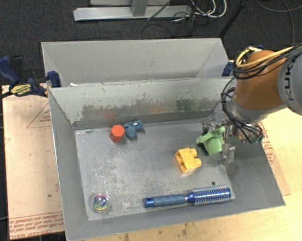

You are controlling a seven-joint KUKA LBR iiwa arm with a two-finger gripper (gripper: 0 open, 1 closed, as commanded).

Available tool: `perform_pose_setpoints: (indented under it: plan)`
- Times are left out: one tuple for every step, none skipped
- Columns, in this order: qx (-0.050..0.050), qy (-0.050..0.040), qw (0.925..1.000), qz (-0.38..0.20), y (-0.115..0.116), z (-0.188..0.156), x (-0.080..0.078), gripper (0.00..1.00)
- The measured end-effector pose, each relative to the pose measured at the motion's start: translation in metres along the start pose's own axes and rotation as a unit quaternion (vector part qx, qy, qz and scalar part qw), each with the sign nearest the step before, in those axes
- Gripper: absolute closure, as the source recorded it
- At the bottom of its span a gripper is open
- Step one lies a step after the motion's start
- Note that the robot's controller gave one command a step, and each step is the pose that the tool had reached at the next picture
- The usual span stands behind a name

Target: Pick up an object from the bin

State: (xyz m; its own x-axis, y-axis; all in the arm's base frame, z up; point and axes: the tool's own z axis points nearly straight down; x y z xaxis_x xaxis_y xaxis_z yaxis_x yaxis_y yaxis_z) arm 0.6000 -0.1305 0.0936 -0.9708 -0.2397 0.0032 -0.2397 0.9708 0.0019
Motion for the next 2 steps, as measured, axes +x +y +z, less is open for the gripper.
perform_pose_setpoints:
  plan:
    - [0.002, -0.0040, 1.0000, -0.001, 0.000, -0.004, -0.003, 1.00]
    - [0.003, -0.0076, 1.0000, -0.002, -0.002, -0.115, -0.016, 1.00]
